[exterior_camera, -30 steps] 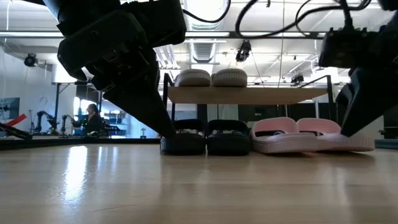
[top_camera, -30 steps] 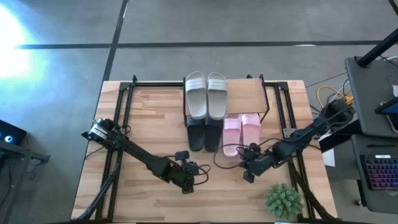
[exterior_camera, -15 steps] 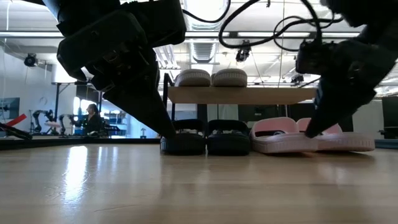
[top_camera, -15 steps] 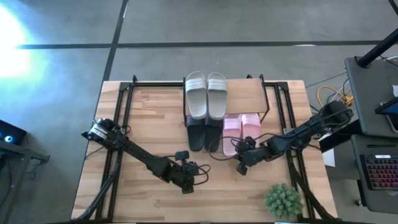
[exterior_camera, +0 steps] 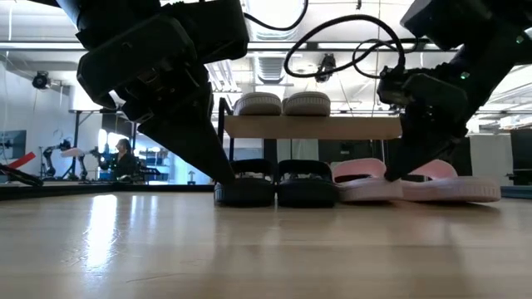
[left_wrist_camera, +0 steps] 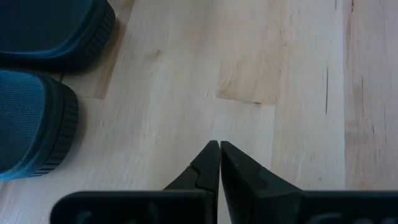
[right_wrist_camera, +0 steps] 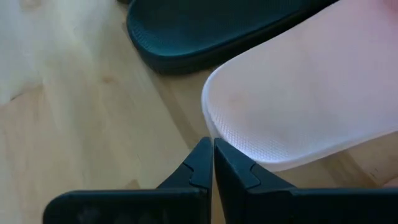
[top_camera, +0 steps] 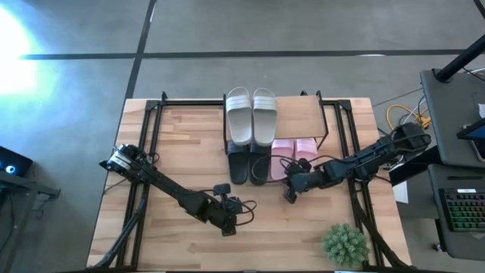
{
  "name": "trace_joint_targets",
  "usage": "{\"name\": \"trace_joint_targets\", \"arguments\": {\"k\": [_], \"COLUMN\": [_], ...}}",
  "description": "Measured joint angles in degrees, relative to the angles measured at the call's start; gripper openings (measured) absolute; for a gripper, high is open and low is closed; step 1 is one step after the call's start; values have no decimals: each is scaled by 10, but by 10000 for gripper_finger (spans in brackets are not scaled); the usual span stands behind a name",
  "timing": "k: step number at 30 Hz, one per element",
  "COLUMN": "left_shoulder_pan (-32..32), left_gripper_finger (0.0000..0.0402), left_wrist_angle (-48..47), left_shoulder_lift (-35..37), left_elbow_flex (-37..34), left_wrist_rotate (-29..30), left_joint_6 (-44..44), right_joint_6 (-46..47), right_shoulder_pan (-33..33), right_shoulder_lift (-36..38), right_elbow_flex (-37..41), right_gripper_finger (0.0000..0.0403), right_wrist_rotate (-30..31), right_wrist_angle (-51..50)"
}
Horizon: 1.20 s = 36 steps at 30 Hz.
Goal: Pick and place slides into the shelf
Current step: Move the black and pink slides under the shelf
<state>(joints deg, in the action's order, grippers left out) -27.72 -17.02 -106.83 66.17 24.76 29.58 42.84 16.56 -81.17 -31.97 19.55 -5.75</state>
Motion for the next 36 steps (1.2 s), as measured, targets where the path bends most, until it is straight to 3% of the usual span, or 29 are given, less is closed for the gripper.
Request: {"name": "trace_joint_targets", "arguments": {"k": [6, 14, 19, 31, 36], "left_shoulder_pan": [3, 12, 18, 33, 34], "left_gripper_finger": [0, 0, 0, 0, 0], "left_wrist_angle": [1, 3, 3, 1, 1], "left_shoulder_lift": [0, 0, 0, 0, 0], "left_elbow_flex": [0, 0, 0, 0, 0], "left_wrist_rotate": [-2, -6, -7, -7, -7], "left_joint_6": [17, 29, 12, 10, 10], "right_joint_6": [8, 96, 113, 100, 125], "right_shoulder_pan": [15, 75, 107, 89, 89], "right_shoulder_lift": [22, 91, 121, 85, 92], "right_elbow_flex": [0, 0, 1, 38, 36], "right_gripper_finger": [8, 8, 8, 8, 8], "right_wrist_rotate": [-35, -45, -34, -9, 53], "right_wrist_angle": [-19, -210, -277, -282, -289]}}
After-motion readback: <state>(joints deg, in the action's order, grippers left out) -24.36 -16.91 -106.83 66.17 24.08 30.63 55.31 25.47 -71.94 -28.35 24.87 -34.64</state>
